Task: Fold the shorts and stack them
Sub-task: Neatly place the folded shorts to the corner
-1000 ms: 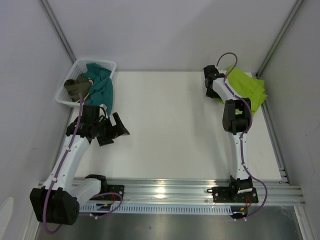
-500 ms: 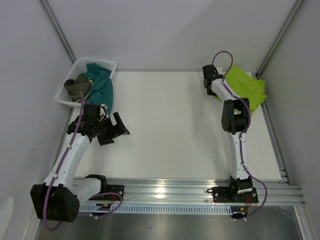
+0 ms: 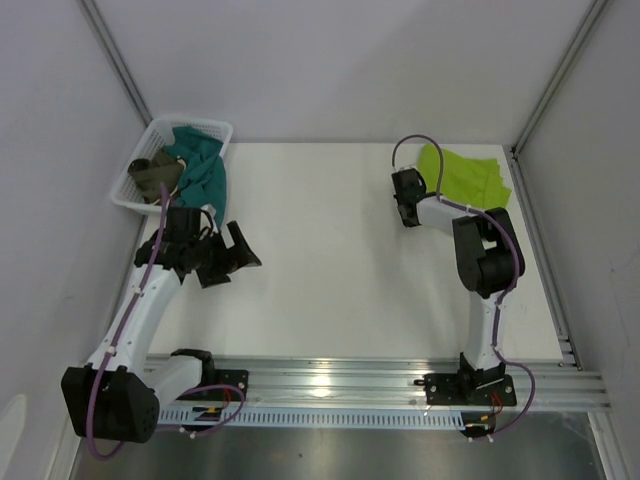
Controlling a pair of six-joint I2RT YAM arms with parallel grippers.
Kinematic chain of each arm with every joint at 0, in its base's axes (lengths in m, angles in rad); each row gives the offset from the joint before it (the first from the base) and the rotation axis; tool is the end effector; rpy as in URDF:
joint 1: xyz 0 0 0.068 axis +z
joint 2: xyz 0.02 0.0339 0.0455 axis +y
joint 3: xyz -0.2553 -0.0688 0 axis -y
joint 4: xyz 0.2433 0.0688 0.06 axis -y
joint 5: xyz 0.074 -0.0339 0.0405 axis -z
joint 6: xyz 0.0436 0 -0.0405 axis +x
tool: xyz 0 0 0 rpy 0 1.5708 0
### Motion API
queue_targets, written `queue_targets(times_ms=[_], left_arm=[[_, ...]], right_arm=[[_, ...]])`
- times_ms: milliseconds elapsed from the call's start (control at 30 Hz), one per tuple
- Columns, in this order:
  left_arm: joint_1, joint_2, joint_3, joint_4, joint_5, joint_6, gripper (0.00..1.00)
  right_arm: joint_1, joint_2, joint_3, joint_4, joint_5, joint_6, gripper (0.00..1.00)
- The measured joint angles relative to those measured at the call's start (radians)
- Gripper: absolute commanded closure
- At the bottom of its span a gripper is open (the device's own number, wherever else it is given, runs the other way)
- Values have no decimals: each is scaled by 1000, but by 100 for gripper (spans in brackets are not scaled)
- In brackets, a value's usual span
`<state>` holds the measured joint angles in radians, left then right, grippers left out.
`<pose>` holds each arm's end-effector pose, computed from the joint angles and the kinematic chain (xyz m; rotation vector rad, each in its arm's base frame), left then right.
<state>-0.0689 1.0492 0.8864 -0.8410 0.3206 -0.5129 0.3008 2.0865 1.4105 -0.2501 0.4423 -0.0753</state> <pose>0.2031 -0.0278 0.2573 -0.4566 2.5834 -0.6249 0.4271 0.1130 0.1395 -0.2739 2.4111 -0.4496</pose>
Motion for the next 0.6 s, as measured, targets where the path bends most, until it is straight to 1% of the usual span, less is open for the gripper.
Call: queue_targets(times_ms=[67, 100, 133, 167, 200, 267, 300, 367, 467, 600], left_arm=[[0, 7, 0, 5, 3, 0, 1], [0, 13, 0, 6, 6, 0, 1], [0, 19, 0, 9, 8, 0, 1], [0, 25, 0, 10, 9, 1, 1], [0, 30, 0, 12, 10, 1, 1], [0, 38, 0, 16, 16, 3, 1], [0, 42, 0, 17, 19, 6, 1], [0, 47, 3, 17, 24, 10, 1], [0, 50, 8, 19, 25, 17, 1], [0, 50, 12, 22, 26, 19, 1]], right_arm=[[22, -60, -92, 28, -17, -15, 84], [24, -82, -121, 35, -23, -18, 70], [21, -95, -137, 35, -24, -13, 63], [11, -101, -142, 35, -21, -7, 61], [-1, -104, -142, 35, -21, -2, 51], [-37, -109, -142, 35, -23, 25, 34], [-56, -116, -142, 33, -26, 42, 23], [-93, -130, -145, 28, -46, 69, 17], [-130, -168, -161, 7, -104, 114, 15], [-126, -227, -163, -19, -208, 192, 15]])
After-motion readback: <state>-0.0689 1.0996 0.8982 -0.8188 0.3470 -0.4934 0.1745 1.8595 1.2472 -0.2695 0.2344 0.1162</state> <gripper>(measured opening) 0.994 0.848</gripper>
